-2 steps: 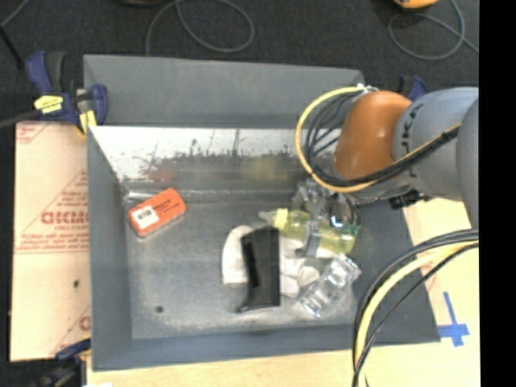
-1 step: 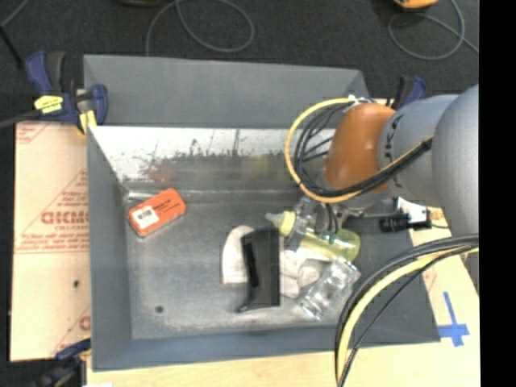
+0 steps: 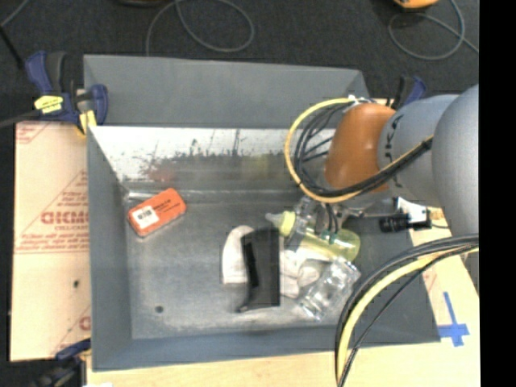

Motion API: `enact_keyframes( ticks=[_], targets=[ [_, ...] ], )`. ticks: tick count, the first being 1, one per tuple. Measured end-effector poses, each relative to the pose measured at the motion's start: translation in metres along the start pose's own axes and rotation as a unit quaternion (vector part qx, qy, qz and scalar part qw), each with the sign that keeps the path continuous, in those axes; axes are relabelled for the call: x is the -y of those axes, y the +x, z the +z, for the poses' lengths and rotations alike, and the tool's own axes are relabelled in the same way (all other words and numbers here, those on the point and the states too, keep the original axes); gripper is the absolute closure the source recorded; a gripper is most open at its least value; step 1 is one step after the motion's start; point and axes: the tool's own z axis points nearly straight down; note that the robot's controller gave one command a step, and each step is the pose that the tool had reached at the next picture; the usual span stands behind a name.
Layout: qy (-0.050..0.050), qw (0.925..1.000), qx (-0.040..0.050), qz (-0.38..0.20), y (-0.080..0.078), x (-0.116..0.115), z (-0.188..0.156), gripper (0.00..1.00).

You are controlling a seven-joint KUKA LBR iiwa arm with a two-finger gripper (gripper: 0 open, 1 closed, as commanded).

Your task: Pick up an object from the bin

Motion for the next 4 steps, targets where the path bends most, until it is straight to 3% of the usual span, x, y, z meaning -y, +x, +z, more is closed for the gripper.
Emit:
enact_keyframes(
  ticks=[4],
  targets=[
    [0.0, 1.0, 0.0004, -0.002, 0.0, 0.001, -0.034, 1.0]
  ],
)
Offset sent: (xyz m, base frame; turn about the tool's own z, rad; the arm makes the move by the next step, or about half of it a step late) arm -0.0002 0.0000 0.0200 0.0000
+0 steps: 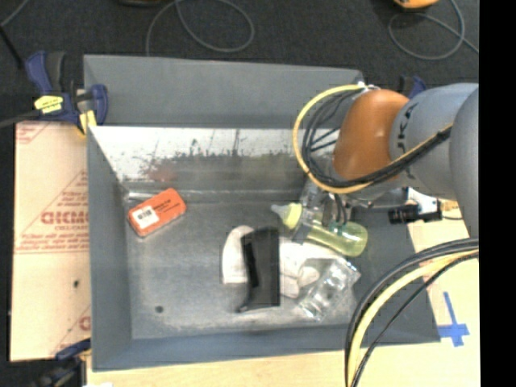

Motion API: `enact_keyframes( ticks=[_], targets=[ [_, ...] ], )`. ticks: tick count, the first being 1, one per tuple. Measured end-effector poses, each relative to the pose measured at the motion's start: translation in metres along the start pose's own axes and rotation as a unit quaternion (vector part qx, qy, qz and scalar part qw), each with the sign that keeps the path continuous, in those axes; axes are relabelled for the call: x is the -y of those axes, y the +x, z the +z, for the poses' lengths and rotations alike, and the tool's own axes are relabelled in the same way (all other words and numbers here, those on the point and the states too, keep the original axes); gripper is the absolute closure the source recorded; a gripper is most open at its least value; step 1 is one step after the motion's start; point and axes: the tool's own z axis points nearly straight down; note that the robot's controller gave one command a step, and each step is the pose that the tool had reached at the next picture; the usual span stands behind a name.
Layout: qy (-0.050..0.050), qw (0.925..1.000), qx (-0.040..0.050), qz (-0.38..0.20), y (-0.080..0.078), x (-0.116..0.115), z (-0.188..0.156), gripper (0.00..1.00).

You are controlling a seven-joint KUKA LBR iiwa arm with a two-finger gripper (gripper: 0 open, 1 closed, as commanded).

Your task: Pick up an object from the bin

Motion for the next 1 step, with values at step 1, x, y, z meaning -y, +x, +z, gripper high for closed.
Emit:
enact_keyframes(
  ticks=[1],
  targets=[
    [0.0, 1.0, 0.0016, 0.0, -0.0012, -0.0001, -0.0082, 1.0]
  ],
)
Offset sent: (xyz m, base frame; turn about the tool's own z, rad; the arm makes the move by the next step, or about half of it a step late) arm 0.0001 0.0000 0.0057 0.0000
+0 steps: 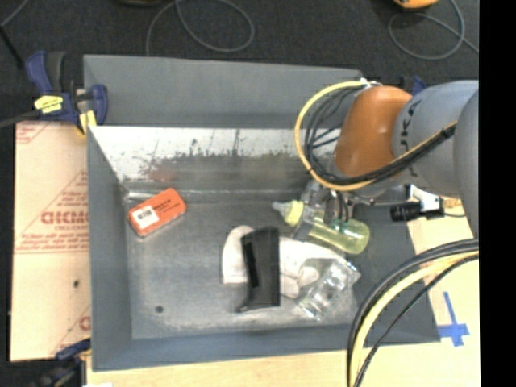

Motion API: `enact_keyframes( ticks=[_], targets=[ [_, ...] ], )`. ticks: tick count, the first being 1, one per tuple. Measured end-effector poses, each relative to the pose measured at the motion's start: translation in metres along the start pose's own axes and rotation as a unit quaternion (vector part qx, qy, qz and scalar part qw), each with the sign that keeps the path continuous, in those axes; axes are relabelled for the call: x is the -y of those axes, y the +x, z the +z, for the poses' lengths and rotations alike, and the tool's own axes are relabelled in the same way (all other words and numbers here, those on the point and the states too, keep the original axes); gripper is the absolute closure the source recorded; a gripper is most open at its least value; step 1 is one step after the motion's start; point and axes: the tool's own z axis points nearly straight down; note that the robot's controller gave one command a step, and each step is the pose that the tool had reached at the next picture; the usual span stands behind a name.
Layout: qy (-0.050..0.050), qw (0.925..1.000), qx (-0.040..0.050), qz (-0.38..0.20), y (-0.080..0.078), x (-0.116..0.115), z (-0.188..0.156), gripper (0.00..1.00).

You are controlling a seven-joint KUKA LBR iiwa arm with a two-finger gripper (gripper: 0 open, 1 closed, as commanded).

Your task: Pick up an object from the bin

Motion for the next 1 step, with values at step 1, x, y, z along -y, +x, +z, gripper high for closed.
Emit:
enact_keyframes(
  ticks=[1],
  targets=[
    [0.0, 1.0, -0.0007, 0.0, 0.0002, 0.0002, -0.0076, 1.0]
  ],
)
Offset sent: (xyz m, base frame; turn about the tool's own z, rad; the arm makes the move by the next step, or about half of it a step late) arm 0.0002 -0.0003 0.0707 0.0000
